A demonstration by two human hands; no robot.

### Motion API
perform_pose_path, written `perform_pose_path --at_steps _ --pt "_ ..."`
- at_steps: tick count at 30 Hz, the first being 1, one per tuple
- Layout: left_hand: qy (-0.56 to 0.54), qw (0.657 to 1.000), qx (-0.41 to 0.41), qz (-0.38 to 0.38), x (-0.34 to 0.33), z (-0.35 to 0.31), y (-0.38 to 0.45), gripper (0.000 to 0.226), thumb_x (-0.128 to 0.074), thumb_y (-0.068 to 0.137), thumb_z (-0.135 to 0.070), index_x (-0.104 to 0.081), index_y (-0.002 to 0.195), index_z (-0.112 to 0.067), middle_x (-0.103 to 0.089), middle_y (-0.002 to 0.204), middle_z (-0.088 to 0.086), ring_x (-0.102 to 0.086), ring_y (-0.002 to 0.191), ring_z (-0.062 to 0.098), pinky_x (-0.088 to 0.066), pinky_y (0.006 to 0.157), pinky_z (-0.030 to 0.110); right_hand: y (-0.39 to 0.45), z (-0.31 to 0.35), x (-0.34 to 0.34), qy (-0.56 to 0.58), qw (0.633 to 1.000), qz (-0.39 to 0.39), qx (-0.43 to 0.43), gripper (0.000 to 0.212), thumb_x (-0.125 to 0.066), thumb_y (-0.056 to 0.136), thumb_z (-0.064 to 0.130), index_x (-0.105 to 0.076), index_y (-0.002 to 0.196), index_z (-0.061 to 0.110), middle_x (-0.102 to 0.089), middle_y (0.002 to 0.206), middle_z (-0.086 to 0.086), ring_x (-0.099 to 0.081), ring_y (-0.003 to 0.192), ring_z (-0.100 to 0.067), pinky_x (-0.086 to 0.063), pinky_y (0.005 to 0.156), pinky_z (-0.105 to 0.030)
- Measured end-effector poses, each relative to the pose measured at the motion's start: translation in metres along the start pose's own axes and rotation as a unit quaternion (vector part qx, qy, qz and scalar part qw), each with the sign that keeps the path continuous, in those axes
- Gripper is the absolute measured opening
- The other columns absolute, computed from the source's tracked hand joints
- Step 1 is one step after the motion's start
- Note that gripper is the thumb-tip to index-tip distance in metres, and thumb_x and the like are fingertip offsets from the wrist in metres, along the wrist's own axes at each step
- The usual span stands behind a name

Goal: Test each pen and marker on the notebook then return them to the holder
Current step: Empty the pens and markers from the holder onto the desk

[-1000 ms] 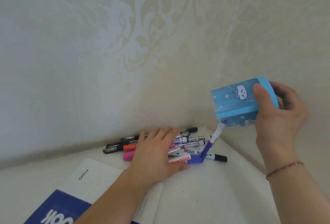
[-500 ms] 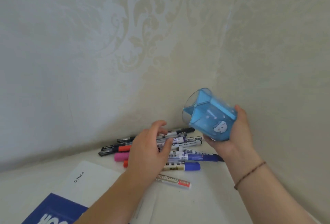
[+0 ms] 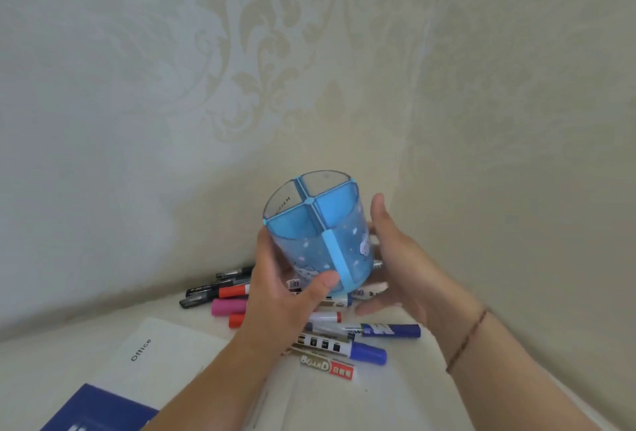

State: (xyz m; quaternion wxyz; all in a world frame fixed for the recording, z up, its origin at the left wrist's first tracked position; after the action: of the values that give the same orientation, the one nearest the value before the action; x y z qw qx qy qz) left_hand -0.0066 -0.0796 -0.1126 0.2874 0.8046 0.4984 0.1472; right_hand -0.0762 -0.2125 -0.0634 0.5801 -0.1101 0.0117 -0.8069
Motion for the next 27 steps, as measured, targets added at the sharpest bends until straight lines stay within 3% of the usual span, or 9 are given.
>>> perform_pose_path --at_steps 2,5,7,10,12,15,19,22,27 --pt "0.049 0.999 0.011 -0.001 0.001 -0.001 0.002 0.076 -0.081 0.063 -0.044 -0.041 0.126 -0.037 -0.061 0.115 -0.016 -0.063 0.109 0.012 -0.057 0.083 0.031 -0.006 0.020 0.011 -0.089 0.985 -0.055 0.138 0.077 -0.022 0.068 0.088 -0.044 0.127 0.044 -0.060 0.119 0.016 -0.063 0.108 -0.005 -0.055 0.078 -0.028" --pt "0.080 0.996 0.021 0.020 -0.008 -0.006 0.003 0.091 -0.090 0.060 -0.036 -0.036 0.133 -0.037 -0.060 0.116 -0.024 -0.062 0.109 0.003 -0.054 0.079 0.016 -0.019 0.038 0.010 -0.190 0.951 0.005 0.242 0.102 -0.064 0.055 0.079 -0.012 0.140 0.058 -0.040 0.137 0.016 -0.049 0.120 0.001 -0.046 0.095 -0.024" --pt "0.085 0.996 0.026 0.029 -0.015 -0.010 0.004 0.092 -0.087 0.062 -0.028 -0.034 0.137 -0.032 -0.061 0.116 -0.023 -0.062 0.109 0.000 -0.052 0.078 0.011 -0.023 0.043 0.016 -0.252 0.929 -0.031 0.267 0.113 -0.083 0.051 0.059 -0.013 0.140 0.058 -0.043 0.133 0.014 -0.050 0.114 0.003 -0.044 0.090 -0.017" --pt "0.153 0.980 0.078 0.096 -0.030 -0.008 0.010 0.104 -0.088 0.061 -0.043 -0.024 0.144 -0.039 -0.057 0.127 -0.022 -0.058 0.113 -0.005 -0.051 0.088 0.018 -0.025 0.047 0.037 -0.231 0.926 -0.111 0.276 0.112 -0.085 0.049 0.054 -0.019 0.139 0.057 -0.053 0.120 0.016 -0.055 0.100 0.006 -0.047 0.078 -0.015" --pt "0.284 0.940 0.100 0.162 -0.041 0.005 0.016 0.113 -0.078 0.056 -0.066 -0.016 0.147 -0.042 -0.048 0.139 -0.023 -0.047 0.126 -0.003 -0.044 0.102 0.028 -0.027 0.048 0.058 -0.199 0.924 -0.186 0.267 0.110 -0.083 0.047 0.057 -0.021 0.138 0.056 -0.056 0.114 0.016 -0.058 0.096 0.003 -0.051 0.079 -0.024" --pt "0.478 0.827 0.014 0.296 -0.076 0.026 0.024 0.098 -0.052 0.065 -0.085 -0.024 0.146 -0.038 -0.030 0.153 -0.011 -0.025 0.143 0.017 -0.027 0.116 0.044 -0.030 0.048 0.083 -0.160 0.908 -0.287 0.259 0.109 -0.081 0.047 0.058 -0.022 0.139 0.052 -0.054 0.117 0.012 -0.058 0.097 -0.005 -0.051 0.081 -0.031" --pt "0.541 0.717 -0.012 0.440 -0.123 0.047 0.026 0.084 -0.037 0.076 -0.085 -0.023 0.148 -0.042 -0.005 0.163 -0.004 0.001 0.150 0.025 0.002 0.118 0.057 -0.029 0.043 0.096 -0.146 0.891 -0.341 0.260 0.109 -0.081 0.047 0.060 -0.021 0.137 0.053 -0.049 0.123 0.014 -0.055 0.109 -0.011 -0.052 0.091 -0.045" --pt "0.558 0.689 -0.003 0.462 -0.133 0.060 0.028 0.077 -0.034 0.079 -0.083 -0.026 0.146 -0.045 -0.010 0.163 -0.003 -0.005 0.149 0.026 0.003 0.117 0.059 -0.022 0.037 0.103 -0.126 0.897 -0.340 0.254 0.109 -0.081 0.045 0.060 -0.024 0.138 0.051 -0.049 0.115 0.015 -0.056 0.106 -0.011 -0.053 0.088 -0.041" --pt "0.576 0.701 -0.058 0.417 -0.116 0.061 0.029 0.074 -0.021 0.074 -0.079 -0.044 0.135 -0.043 -0.042 0.147 -0.009 -0.038 0.135 0.019 -0.019 0.114 0.053 -0.013 0.030 0.109 -0.127 0.897 -0.348 0.240 0.109 -0.081 0.046 0.061 -0.027 0.139 0.046 -0.049 0.116 0.015 -0.055 0.109 -0.011 -0.052 0.088 -0.036"
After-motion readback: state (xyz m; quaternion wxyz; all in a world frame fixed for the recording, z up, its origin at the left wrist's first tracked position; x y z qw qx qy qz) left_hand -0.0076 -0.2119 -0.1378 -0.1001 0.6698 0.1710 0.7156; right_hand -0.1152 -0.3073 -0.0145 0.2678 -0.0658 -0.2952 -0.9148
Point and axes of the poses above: each hand's wrist, its own y-axis towards the middle knuckle, its own x-axis out of the back of the hand, z = x × y, the point moved 4 cm from there along y, towards the middle knuckle
